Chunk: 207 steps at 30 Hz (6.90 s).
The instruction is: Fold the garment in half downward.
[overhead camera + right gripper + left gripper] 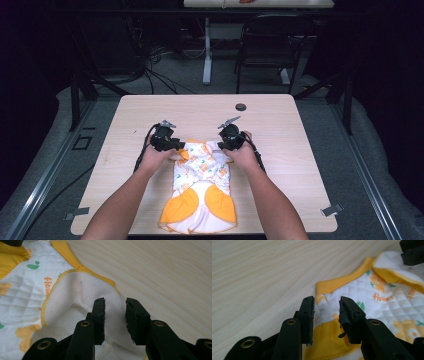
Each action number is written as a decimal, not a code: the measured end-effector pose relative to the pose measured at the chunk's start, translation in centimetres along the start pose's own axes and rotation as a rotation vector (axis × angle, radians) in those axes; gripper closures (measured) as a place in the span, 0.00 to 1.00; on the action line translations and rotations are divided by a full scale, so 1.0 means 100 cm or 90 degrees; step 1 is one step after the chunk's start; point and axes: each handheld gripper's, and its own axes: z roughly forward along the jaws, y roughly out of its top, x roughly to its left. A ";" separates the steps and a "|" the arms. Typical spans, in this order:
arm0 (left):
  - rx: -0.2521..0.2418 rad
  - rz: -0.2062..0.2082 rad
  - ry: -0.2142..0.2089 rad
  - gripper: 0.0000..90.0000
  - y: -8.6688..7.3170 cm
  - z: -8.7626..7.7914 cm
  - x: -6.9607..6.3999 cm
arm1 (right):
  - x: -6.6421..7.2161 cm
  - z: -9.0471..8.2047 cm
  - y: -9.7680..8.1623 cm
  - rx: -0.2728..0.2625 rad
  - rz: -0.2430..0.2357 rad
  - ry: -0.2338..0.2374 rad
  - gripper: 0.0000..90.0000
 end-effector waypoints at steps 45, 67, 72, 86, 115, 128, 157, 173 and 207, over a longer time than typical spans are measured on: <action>-0.003 0.026 -0.012 0.94 0.003 -0.010 -0.011 | 0.009 -0.008 0.000 -0.006 -0.040 0.035 0.97; -0.081 0.042 0.009 0.94 0.034 -0.052 -0.006 | 0.011 -0.054 0.042 -0.056 -0.090 -0.006 0.97; -0.093 0.042 0.007 0.94 0.039 -0.057 -0.005 | 0.010 -0.058 0.047 -0.066 -0.091 -0.013 0.97; -0.121 0.066 0.003 0.94 0.044 -0.072 -0.007 | 0.010 -0.074 0.052 -0.093 -0.106 -0.022 0.97; -0.106 0.145 -0.051 0.94 -0.013 -0.084 -0.034 | 0.050 -0.099 -0.010 -0.112 -0.201 0.014 0.97; -0.099 0.121 -0.082 0.94 -0.049 -0.075 -0.040 | 0.061 -0.084 -0.042 -0.097 -0.173 0.052 0.97; -0.102 0.063 -0.111 0.98 -0.057 -0.094 -0.053 | 0.059 -0.106 -0.063 -0.139 -0.083 0.123 0.98; -0.074 0.069 -0.157 1.00 -0.081 -0.087 -0.071 | 0.083 -0.086 -0.073 -0.123 -0.104 0.164 1.00; -0.037 0.085 -0.161 1.00 -0.131 -0.073 -0.076 | 0.104 -0.065 -0.129 -0.068 -0.094 0.199 1.00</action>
